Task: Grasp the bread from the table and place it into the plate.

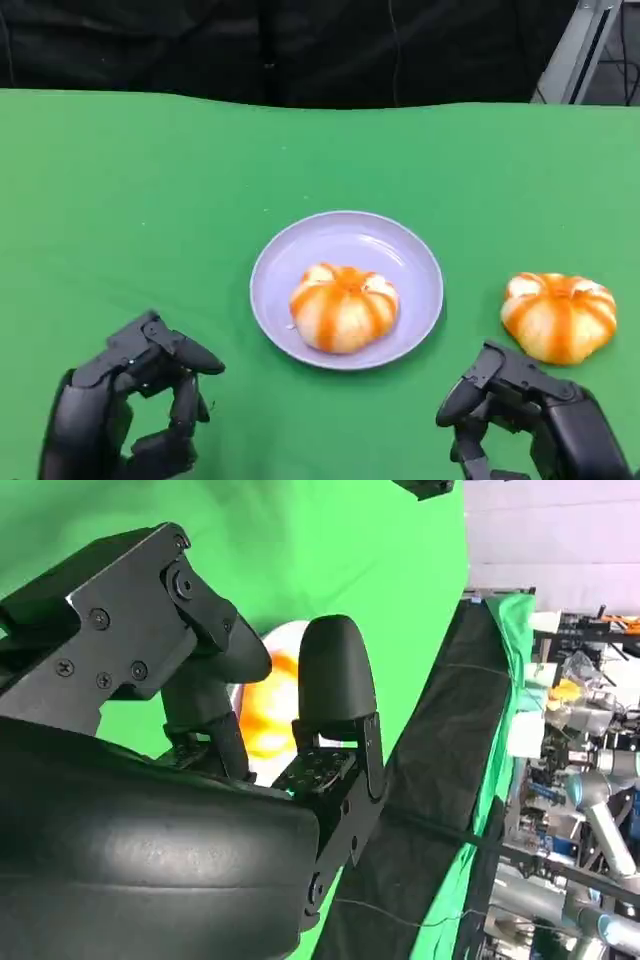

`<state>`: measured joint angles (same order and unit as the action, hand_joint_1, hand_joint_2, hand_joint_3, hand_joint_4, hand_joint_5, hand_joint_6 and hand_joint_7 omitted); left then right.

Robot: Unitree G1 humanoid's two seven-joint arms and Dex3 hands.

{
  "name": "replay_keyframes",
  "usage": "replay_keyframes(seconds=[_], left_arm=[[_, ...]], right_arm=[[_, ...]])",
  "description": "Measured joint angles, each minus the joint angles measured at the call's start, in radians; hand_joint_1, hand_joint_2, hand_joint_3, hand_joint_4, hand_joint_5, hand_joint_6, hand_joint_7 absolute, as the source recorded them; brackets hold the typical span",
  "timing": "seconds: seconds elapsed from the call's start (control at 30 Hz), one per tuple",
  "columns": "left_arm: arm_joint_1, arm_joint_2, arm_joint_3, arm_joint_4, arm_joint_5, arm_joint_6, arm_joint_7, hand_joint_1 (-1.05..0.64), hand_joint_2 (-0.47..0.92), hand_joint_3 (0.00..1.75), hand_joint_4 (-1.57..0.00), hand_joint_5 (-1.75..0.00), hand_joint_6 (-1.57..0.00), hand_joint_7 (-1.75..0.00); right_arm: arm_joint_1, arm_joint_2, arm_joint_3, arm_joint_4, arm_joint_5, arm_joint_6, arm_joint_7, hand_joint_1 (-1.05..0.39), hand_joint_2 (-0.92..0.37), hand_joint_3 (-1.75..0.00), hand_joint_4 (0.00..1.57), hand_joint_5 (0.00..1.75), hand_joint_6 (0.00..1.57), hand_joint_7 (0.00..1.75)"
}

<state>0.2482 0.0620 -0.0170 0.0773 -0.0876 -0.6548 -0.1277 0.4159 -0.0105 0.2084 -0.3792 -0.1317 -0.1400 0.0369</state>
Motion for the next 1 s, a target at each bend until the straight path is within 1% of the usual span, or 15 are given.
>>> replay_keyframes(seconds=[0.07,0.17,0.33,0.53,0.67,0.9,1.0], left_arm=[[0.000,-0.008,0.000,0.009,0.000,0.000,-0.001,-0.17,0.49,1.20,-0.82,-1.71,-0.78,-1.58],[-0.001,-0.012,-0.001,0.016,-0.012,0.000,-0.018,-0.17,0.48,1.23,-0.82,-1.71,-0.78,-1.57],[-0.006,-0.017,-0.001,0.028,-0.020,0.000,-0.030,-0.18,0.47,1.22,-0.85,-1.69,-0.80,-1.55],[-0.020,-0.023,-0.001,0.042,-0.017,0.000,-0.036,-0.19,0.48,1.20,-0.87,-1.67,-0.81,-1.53],[-0.020,-0.027,-0.001,0.043,-0.010,0.000,-0.038,-0.21,0.45,1.24,-0.86,-1.68,-0.81,-1.53],[-0.020,-0.029,-0.001,0.044,0.004,0.000,-0.038,-0.23,0.51,1.14,-0.85,-1.70,-0.78,-1.57],[-0.020,-0.030,0.000,0.046,0.006,-0.001,-0.038,-0.23,0.49,1.17,-0.85,-1.70,-0.79,-1.57]], right_arm=[[0.000,-0.002,-0.004,0.000,0.005,-0.003,0.005,0.03,-0.39,-1.35,0.70,1.67,0.73,1.43],[0.003,-0.008,-0.010,0.000,0.016,-0.003,0.013,0.03,-0.40,-1.34,0.70,1.67,0.73,1.43],[0.007,-0.011,-0.017,0.000,0.019,-0.003,0.020,0.01,-0.40,-1.31,0.69,1.67,0.72,1.42],[0.006,-0.019,-0.030,0.000,0.019,-0.010,0.027,0.01,-0.41,-1.29,0.70,1.66,0.72,1.41],[0.007,-0.020,-0.035,0.000,0.023,-0.010,0.029,0.01,-0.42,-1.28,0.70,1.65,0.72,1.40],[0.005,-0.020,-0.035,0.003,0.030,-0.013,0.032,0.03,-0.42,-1.30,0.70,1.66,0.73,1.41],[0.001,-0.020,-0.035,0.003,0.030,-0.013,0.033,0.03,-0.42,-1.30,0.71,1.67,0.73,1.41]])
